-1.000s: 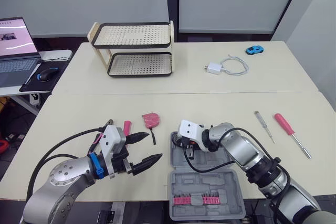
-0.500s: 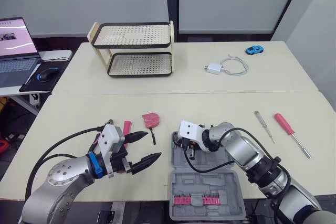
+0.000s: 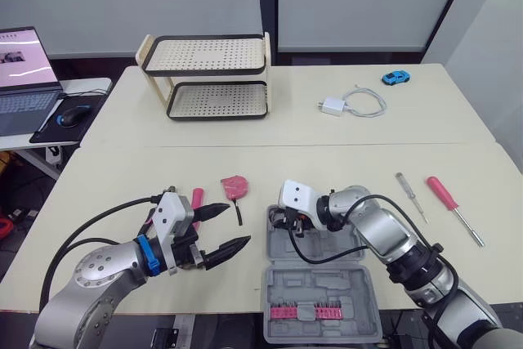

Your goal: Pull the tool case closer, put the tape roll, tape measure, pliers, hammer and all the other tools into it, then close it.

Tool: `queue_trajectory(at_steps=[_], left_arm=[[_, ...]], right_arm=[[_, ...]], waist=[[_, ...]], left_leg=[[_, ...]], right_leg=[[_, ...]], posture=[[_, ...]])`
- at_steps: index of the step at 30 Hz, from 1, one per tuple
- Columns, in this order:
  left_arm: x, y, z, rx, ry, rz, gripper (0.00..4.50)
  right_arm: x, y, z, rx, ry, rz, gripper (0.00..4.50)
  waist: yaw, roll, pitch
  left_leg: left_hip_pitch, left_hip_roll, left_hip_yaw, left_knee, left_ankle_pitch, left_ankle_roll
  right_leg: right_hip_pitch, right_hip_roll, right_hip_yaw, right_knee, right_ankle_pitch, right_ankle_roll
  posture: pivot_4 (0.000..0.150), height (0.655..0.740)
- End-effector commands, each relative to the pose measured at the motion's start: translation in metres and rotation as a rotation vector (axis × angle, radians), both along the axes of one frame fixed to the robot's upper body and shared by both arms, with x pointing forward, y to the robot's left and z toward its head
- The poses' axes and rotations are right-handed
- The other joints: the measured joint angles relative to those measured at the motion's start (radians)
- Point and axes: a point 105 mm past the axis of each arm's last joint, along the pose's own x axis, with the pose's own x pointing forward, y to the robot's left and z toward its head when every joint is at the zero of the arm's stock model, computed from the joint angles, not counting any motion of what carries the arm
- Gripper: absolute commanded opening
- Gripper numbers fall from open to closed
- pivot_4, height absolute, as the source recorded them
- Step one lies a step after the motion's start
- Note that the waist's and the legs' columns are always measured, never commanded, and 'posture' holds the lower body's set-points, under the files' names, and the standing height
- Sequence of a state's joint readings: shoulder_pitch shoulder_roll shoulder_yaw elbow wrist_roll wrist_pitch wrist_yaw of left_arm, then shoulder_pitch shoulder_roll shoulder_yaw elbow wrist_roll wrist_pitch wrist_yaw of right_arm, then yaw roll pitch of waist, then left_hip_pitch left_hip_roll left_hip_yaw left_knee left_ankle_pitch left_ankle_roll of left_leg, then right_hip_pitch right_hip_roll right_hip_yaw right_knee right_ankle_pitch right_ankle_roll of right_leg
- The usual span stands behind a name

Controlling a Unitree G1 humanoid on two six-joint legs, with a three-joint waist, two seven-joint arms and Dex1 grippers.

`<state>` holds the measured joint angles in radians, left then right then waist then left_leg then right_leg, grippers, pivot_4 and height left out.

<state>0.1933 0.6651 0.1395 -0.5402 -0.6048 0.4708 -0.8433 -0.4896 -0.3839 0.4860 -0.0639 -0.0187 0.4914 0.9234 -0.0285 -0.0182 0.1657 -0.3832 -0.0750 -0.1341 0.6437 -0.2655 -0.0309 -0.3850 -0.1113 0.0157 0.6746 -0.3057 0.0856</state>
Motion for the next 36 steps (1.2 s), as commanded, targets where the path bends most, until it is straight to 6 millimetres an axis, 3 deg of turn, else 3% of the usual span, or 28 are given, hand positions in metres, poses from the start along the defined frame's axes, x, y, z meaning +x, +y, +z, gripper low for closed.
queue_trajectory(at_steps=[1, 15, 18, 24, 30, 36], left_arm=[[0.000, 0.001, 0.005, 0.013, -0.030, -0.010, 4.50], [0.002, -0.002, 0.006, 0.030, -0.044, -0.049, 4.50], [0.002, -0.002, 0.006, 0.031, -0.043, -0.049, 4.50], [0.002, -0.002, 0.005, 0.031, -0.040, -0.044, 4.50], [0.003, 0.001, 0.006, 0.034, -0.041, -0.035, 4.50], [0.007, 0.018, 0.013, 0.073, -0.064, -0.003, 4.50]], right_arm=[[-0.001, -0.002, 0.014, 0.140, -0.076, -0.003, 1.48], [0.006, -0.005, -0.025, 0.211, -0.066, -0.105, 1.48], [0.007, -0.009, -0.041, 0.161, -0.047, -0.126, 1.48], [0.006, -0.013, -0.052, 0.105, -0.042, -0.126, 1.48], [0.008, -0.008, -0.037, 0.178, -0.046, -0.132, 1.48], [0.006, -0.015, 0.010, 0.278, -0.115, -0.085, 1.48]], waist=[[0.000, 0.000, 0.000], [-0.002, 0.000, 0.000], [-0.002, 0.000, 0.000], [-0.002, 0.000, 0.000], [-0.002, 0.000, 0.000], [-0.002, 0.000, 0.000]], left_leg=[[0.000, 0.000, 0.000, 0.000, 0.000, 0.000], [0.000, 0.001, 0.000, 0.000, 0.000, 0.000], [0.000, 0.001, 0.000, 0.000, 0.000, 0.000], [0.001, 0.001, 0.000, 0.000, 0.000, 0.000], [0.001, 0.002, 0.000, 0.000, 0.000, 0.000], [0.000, 0.001, 0.000, 0.000, 0.000, 0.000]], right_leg=[[0.000, 0.000, 0.000, 0.000, 0.000, 0.000], [0.001, 0.002, 0.001, 0.001, 0.000, 0.000], [0.001, 0.002, 0.001, 0.001, 0.000, 0.000], [0.001, 0.002, 0.001, 0.001, 0.000, 0.000], [0.001, 0.002, 0.001, 0.001, 0.000, -0.001], [0.001, 0.002, 0.001, 0.001, 0.000, -0.001]], posture=[[0.150, 0.7400], [0.150, 0.7400], [0.150, 0.7400], [0.150, 0.7400], [0.150, 0.7400], [0.150, 0.7400]])
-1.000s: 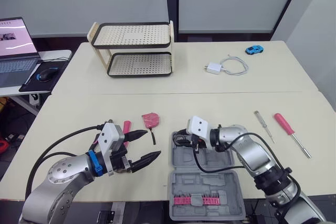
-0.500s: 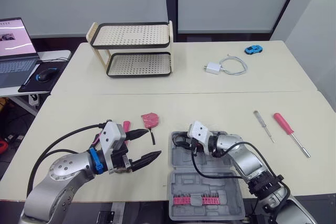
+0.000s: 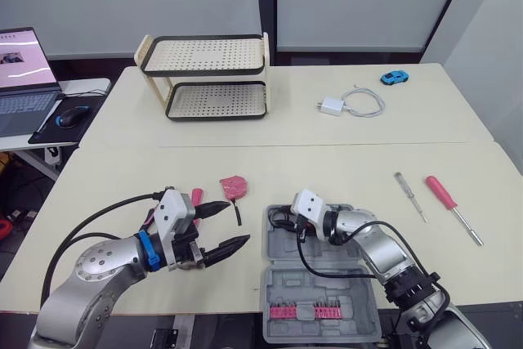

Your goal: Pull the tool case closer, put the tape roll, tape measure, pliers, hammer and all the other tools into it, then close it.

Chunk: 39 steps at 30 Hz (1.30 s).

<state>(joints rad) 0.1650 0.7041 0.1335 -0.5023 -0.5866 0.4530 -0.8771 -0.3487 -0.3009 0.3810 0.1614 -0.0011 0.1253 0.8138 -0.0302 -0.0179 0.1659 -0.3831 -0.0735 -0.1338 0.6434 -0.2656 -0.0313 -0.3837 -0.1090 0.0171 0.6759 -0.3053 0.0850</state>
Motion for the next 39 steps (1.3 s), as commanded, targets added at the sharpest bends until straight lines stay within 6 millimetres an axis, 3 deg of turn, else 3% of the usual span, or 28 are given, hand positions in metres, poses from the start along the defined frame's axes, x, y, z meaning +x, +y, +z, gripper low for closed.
queue_trajectory(at_steps=[1, 5, 8, 11, 15, 22, 28, 33, 39], left_arm=[[0.004, 0.016, 0.015, 0.033, -0.061, 0.027, 4.50], [0.011, 0.042, 0.027, 0.057, -0.081, 0.088, 4.50], [0.010, 0.072, 0.036, 0.052, -0.053, 0.138, 4.50], [0.008, 0.108, 0.044, 0.071, -0.022, 0.201, 4.50], [0.005, 0.155, 0.060, 0.127, 0.015, 0.281, 4.50], [-0.001, 0.227, 0.070, 0.163, 0.065, 0.482, 4.50], [-0.008, 0.263, 0.061, 0.175, 0.084, 0.616, 4.50], [-0.009, 0.268, 0.055, 0.199, 0.083, 0.630, 4.50], [-0.005, 0.264, 0.056, 0.209, 0.068, 0.617, 4.50]], right_arm=[[-0.002, -0.005, 0.046, 0.086, -0.086, 0.039, 1.48], [-0.013, -0.028, 0.076, 0.090, -0.104, 0.057, 1.48], [-0.020, -0.068, 0.088, 0.036, -0.084, 0.037, 2.06], [-0.032, -0.113, 0.098, 0.002, 0.014, -0.005, 3.12], [-0.038, -0.183, 0.126, -0.027, 0.092, -0.185, 4.44], [-0.040, -0.290, 0.145, -0.119, 0.079, -0.502, 4.48], [-0.047, -0.343, 0.135, -0.148, 0.089, -0.658, 4.48], [-0.052, -0.368, 0.128, -0.165, 0.105, -0.735, 4.48], [-0.050, -0.377, 0.125, -0.184, 0.104, -0.758, 4.48]], waist=[[0.000, 0.000, 0.000], [0.001, 0.000, 0.000], [0.002, 0.000, 0.001], [0.004, 0.000, 0.003], [0.005, 0.000, 0.008], [-0.003, -0.001, 0.010], [-0.003, -0.001, 0.012], [-0.003, 0.000, 0.013], [-0.005, 0.001, 0.013]], left_leg=[[0.000, 0.000, 0.000, 0.000, 0.000, 0.000], [-0.001, 0.000, -0.001, 0.000, 0.000, 0.000], [-0.001, 0.000, -0.001, 0.000, 0.000, 0.000], [-0.002, 0.000, 0.000, 0.000, 0.000, 0.000], [-0.002, 0.000, 0.000, 0.000, 0.000, 0.001], [-0.001, 0.001, 0.002, -0.001, 0.000, 0.001], [-0.002, 0.001, 0.003, -0.002, 0.000, 0.001], [-0.001, 0.001, 0.003, -0.002, 0.000, 0.001], [-0.001, 0.002, 0.004, -0.002, 0.000, 0.000]], right_leg=[[0.000, 0.000, 0.000, 0.000, 0.000, 0.000], [0.000, 0.000, -0.001, 0.000, 0.000, 0.000], [0.000, 0.000, -0.001, -0.001, 0.000, 0.000], [0.001, -0.001, -0.001, -0.002, 0.000, 0.000], [0.001, -0.001, -0.002, -0.002, 0.000, 0.000], [0.001, 0.000, -0.002, -0.002, 0.000, 0.000], [0.000, -0.001, -0.001, -0.002, 0.000, 0.000], [0.000, -0.001, -0.001, -0.001, 0.000, 0.000], [-0.001, -0.001, -0.001, 0.000, 0.000, 0.000]], posture=[[0.150, 0.7400], [0.150, 0.7400], [0.150, 0.7400], [0.150, 0.7400], [0.150, 0.7400], [0.150, 0.7400], [0.150, 0.7400], [0.150, 0.7400], [0.150, 0.7400]])
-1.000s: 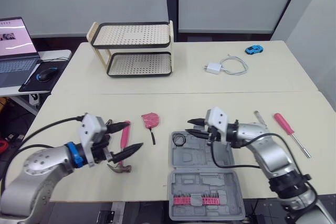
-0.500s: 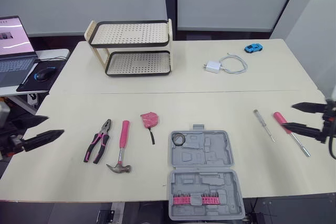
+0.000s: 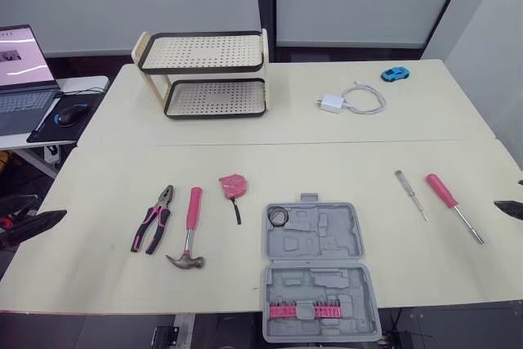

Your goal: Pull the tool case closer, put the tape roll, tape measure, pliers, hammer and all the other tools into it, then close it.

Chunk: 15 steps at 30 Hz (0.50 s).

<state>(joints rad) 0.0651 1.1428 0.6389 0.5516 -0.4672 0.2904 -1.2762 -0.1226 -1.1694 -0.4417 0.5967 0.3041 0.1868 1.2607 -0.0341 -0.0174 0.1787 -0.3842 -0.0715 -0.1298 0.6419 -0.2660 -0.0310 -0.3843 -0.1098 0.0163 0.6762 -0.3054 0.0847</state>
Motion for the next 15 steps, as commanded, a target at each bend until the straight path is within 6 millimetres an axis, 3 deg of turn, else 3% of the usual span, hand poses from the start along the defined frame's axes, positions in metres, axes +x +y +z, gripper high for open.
queue_trajectory(at_steps=[1, 5, 8, 11, 15], left_arm=[[0.004, -0.001, 0.013, 0.040, -0.039, -0.011, 4.50], [0.007, -0.008, 0.012, 0.033, -0.050, -0.015, 4.50], [0.009, -0.017, 0.010, 0.025, -0.053, -0.020, 4.50], [0.007, -0.028, 0.009, 0.011, -0.059, -0.030, 4.50], [-0.004, -0.051, -0.003, -0.010, -0.044, -0.061, 4.50]], right_arm=[[0.003, -0.004, 0.013, -0.045, -0.031, 0.009, 4.48], [0.009, 0.006, 0.013, -0.040, -0.046, 0.051, 4.48], [0.018, 0.027, 0.018, -0.030, -0.095, 0.128, 4.48], [0.027, 0.059, 0.023, 0.010, -0.129, 0.221, 4.48], [0.034, 0.141, 0.026, 0.108, -0.166, 0.457, 4.48]], waist=[[-0.001, 0.000, 0.000], [-0.001, 0.000, 0.000], [-0.002, 0.001, 0.000], [-0.007, 0.000, 0.000], [-0.012, 0.001, 0.000]], left_leg=[[0.000, 0.000, 0.000, 0.000, 0.000, 0.000], [0.000, 0.000, 0.000, 0.000, 0.000, 0.000], [0.000, 0.000, 0.001, 0.000, 0.000, 0.000], [0.000, 0.002, 0.001, 0.001, 0.000, 0.000], [0.000, 0.004, 0.002, 0.001, 0.000, -0.001]], right_leg=[[0.000, 0.000, 0.000, 0.000, 0.000, 0.000], [0.000, 0.000, 0.000, 0.000, 0.000, 0.000], [0.000, 0.000, 0.001, 0.001, 0.000, 0.000], [0.000, 0.001, 0.001, 0.002, 0.000, 0.000], [-0.001, 0.001, 0.001, 0.002, 0.000, 0.000]], posture=[[0.150, 0.7400], [0.150, 0.7400], [0.150, 0.7400], [0.150, 0.7400], [0.150, 0.7400]])
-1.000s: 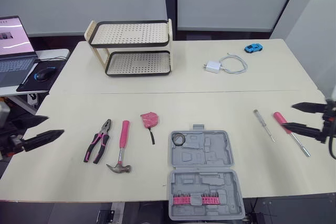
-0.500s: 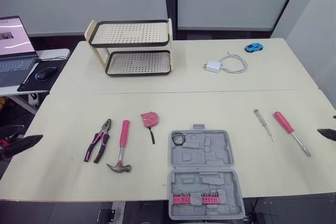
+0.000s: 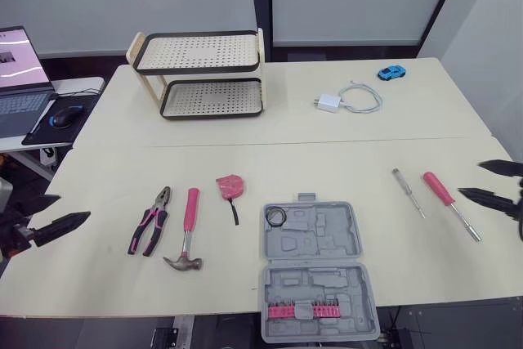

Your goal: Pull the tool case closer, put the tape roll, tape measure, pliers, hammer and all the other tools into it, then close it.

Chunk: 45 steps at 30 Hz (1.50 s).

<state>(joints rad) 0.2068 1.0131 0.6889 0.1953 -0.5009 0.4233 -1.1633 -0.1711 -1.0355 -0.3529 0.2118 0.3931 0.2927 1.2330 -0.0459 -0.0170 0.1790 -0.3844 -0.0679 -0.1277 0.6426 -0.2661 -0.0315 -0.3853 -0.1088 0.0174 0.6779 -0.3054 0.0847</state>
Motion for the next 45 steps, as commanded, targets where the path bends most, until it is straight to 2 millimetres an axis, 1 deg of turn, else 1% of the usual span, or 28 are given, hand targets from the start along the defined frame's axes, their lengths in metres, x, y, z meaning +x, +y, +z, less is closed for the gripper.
queue_trajectory(at_steps=[1, 2, 6, 8, 10, 13, 15, 19, 21, 25, 28, 29, 32, 34, 39, 45], left_arm=[[-0.005, -0.017, 0.009, -0.011, -0.043, -0.021, 4.50], [-0.007, -0.022, 0.007, -0.014, -0.040, -0.028, 4.50], [-0.013, -0.043, -0.001, -0.035, -0.033, -0.049, 4.50], [-0.017, -0.051, -0.005, -0.047, -0.027, -0.053, 4.50], [-0.020, -0.059, -0.010, -0.058, -0.019, -0.056, 4.50], [-0.023, -0.071, -0.018, -0.056, -0.016, -0.057, 4.50], [-0.022, -0.083, -0.018, -0.068, -0.027, -0.067, 4.50], [-0.018, -0.118, -0.021, -0.099, -0.052, -0.121, 4.50], [-0.010, -0.141, -0.024, -0.113, -0.079, -0.135, 4.50], [0.006, -0.172, -0.033, -0.106, -0.128, -0.094, 4.50], [0.018, -0.190, -0.042, -0.105, -0.151, -0.035, 4.50], [0.023, -0.198, -0.050, -0.089, -0.154, -0.012, 4.50], [0.033, -0.215, -0.065, -0.055, -0.166, 0.021, 4.50], [0.039, -0.224, -0.072, -0.040, -0.176, 0.030, 4.50], [0.054, -0.239, -0.087, -0.038, -0.188, 0.056, 4.50], [0.069, -0.241, -0.103, -0.048, -0.170, 0.150, 4.50]], right_arm=[[0.002, 0.060, 0.016, 0.060, -0.053, 0.184, 4.48], [0.001, 0.073, 0.016, 0.069, -0.054, 0.221, 4.48], [-0.012, 0.138, 0.023, 0.140, -0.054, 0.430, 4.48], [-0.018, 0.162, 0.029, 0.168, -0.065, 0.504, 4.48], [-0.023, 0.180, 0.033, 0.182, -0.073, 0.566, 4.48], [-0.024, 0.196, 0.034, 0.187, -0.099, 0.600, 4.48], [-0.025, 0.200, 0.033, 0.188, -0.101, 0.609, 4.48], [-0.025, 0.203, 0.024, 0.144, -0.090, 0.621, 4.48], [-0.023, 0.206, 0.025, 0.153, -0.102, 0.619, 4.48], [-0.019, 0.208, 0.024, 0.151, -0.127, 0.608, 4.48], [-0.017, 0.208, 0.022, 0.149, -0.137, 0.596, 4.48], [-0.017, 0.208, 0.022, 0.148, -0.139, 0.586, 4.48], [-0.016, 0.206, 0.023, 0.148, -0.140, 0.567, 4.48], [-0.016, 0.205, 0.023, 0.147, -0.141, 0.557, 4.48], [-0.016, 0.204, 0.022, 0.143, -0.143, 0.540, 4.48], [-0.018, 0.204, 0.024, 0.137, -0.142, 0.530, 4.48]], waist=[[0.001, 0.000, 0.000], [0.003, 0.000, 0.000], [0.017, 0.000, 0.000], [0.018, -0.001, 0.000], [0.019, -0.001, 0.000], [0.022, -0.003, -0.001], [0.024, -0.003, -0.001], [0.027, -0.004, -0.001], [0.027, -0.004, -0.001], [0.030, -0.004, -0.001], [0.031, -0.004, -0.001], [0.031, -0.004, -0.001], [0.032, -0.004, -0.001], [0.036, -0.004, -0.001], [0.042, -0.005, -0.001], [0.043, -0.005, -0.001]], left_leg=[[0.000, 0.000, 0.000, 0.000, 0.000, 0.000], [-0.001, 0.001, 0.000, 0.000, 0.000, 0.000], [-0.001, 0.001, 0.000, 0.001, 0.000, 0.000], [-0.001, 0.001, -0.001, 0.001, 0.000, 0.000], [-0.002, 0.001, -0.001, 0.001, 0.000, 0.000], [-0.002, 0.001, -0.001, 0.001, 0.000, 0.000], [-0.002, 0.001, -0.002, 0.002, 0.000, 0.000], [-0.002, 0.001, -0.001, 0.002, 0.000, -0.001], [-0.002, 0.001, -0.001, 0.002, 0.000, -0.001], [-0.002, 0.001, -0.001, 0.002, 0.000, -0.001], [-0.001, 0.001, -0.001, 0.002, 0.000, -0.001], [-0.001, 0.001, -0.001, 0.003, 0.000, -0.001], [-0.001, 0.000, -0.001, 0.003, 0.000, -0.001], [-0.001, 0.000, -0.001, 0.003, 0.000, -0.001], [-0.001, 0.000, -0.001, 0.003, 0.000, -0.001], [-0.001, -0.001, -0.001, 0.003, 0.000, -0.001]], right_leg=[[0.000, 0.000, 0.000, 0.000, 0.000, 0.000], [0.000, 0.000, -0.001, 0.000, 0.000, 0.000], [0.000, 0.000, -0.001, -0.001, 0.001, -0.002], [0.000, 0.000, -0.001, -0.002, 0.001, -0.002], [0.000, 0.000, -0.002, -0.002, 0.002, -0.003], [0.000, 0.001, -0.002, -0.003, 0.002, -0.003], [0.000, 0.001, -0.002, -0.004, 0.002, -0.004], [0.001, 0.001, -0.002, -0.004, 0.003, -0.004], [0.001, 0.001, -0.002, -0.004, 0.003, -0.004], [0.001, 0.002, -0.002, -0.003, 0.003, -0.005], [0.001, 0.002, -0.002, -0.003, 0.003, -0.005], [0.001, 0.002, -0.002, -0.003, 0.003, -0.005], [0.001, 0.002, -0.002, -0.003, 0.003, -0.005], [0.001, 0.002, -0.002, -0.003, 0.003, -0.005], [0.002, 0.002, -0.002, -0.003, 0.003, -0.005], [0.002, 0.002, -0.002, -0.003, 0.003, -0.004]], posture=[[0.150, 0.7400], [0.150, 0.7400], [0.150, 0.7400], [0.150, 0.7400], [0.150, 0.7400], [0.150, 0.7400], [0.150, 0.7400], [0.150, 0.7400], [0.150, 0.7400], [0.150, 0.7400], [0.150, 0.7400], [0.150, 0.7400], [0.150, 0.7400], [0.150, 0.7400], [0.150, 0.7400], [0.150, 0.7400]])
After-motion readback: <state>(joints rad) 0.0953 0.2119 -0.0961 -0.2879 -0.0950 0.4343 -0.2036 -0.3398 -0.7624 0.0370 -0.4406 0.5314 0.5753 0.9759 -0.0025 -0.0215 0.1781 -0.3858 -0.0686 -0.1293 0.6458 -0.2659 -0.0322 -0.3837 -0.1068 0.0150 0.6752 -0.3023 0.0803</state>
